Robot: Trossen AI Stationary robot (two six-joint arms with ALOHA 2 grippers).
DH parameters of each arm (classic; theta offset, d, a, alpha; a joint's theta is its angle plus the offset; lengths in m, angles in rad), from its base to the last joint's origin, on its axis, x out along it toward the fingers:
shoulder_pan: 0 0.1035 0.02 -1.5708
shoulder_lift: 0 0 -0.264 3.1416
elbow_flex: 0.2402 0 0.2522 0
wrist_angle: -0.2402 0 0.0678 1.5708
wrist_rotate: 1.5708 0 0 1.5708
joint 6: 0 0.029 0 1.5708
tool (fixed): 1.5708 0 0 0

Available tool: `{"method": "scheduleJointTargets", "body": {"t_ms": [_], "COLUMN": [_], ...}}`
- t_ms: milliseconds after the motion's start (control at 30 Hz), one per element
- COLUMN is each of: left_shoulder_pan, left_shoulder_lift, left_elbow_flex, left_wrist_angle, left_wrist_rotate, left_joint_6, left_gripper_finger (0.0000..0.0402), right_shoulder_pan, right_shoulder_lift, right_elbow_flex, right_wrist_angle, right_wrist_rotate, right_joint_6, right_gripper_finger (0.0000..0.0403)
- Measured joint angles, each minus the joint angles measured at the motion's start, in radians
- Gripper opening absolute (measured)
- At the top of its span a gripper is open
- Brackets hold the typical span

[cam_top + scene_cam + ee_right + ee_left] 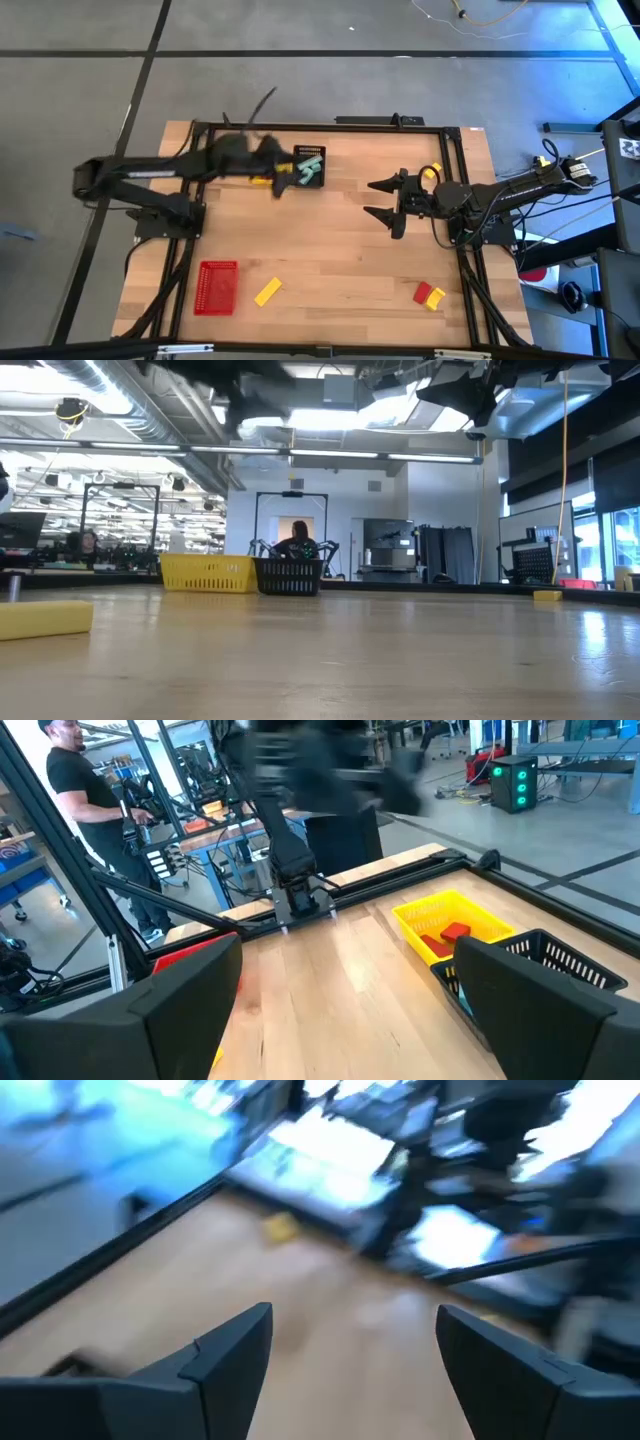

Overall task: Sort & place blocks by color
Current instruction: Put the red block into the yellow basket

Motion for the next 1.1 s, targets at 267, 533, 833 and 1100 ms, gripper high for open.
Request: {"method": "scheduleJointTargets", "body": {"t_ms": [267, 533, 833, 1100], "left_shoulder_pan": [-0.312, -0.392, -0.392, -0.391], "left_shoulder_lift": [-0.218, -0.268, -0.269, -0.269], "left_elbow_flex": [-0.293, -0.36, -0.36, -0.36], "left_wrist_angle": [0.359, 0.355, 0.369, 0.373], "left_wrist_rotate": [-0.186, -0.332, -0.344, -0.344], "left_joint_6": [-0.011, 0.008, 0.008, 0.007], "left_gripper_finger": [0.0273, 0.0273, 0.0273, 0.0273], "right_shoulder_pan": [0.0, 0.0, 0.0, 0.0], "right_shoulder_lift": [0.0, 0.0, 0.0, 0.0], "right_elbow_flex": [0.0, 0.0, 0.0, 0.0], "right_wrist_angle": [0.006, 0.006, 0.006, -0.026], "right_wrist_rotate": [0.0, 0.0, 0.0, -0.018], "right_joint_6": [0.002, 0.004, 0.006, 0.396], "right_gripper_finger": [0.0364, 0.0364, 0.0364, 0.0364]}}
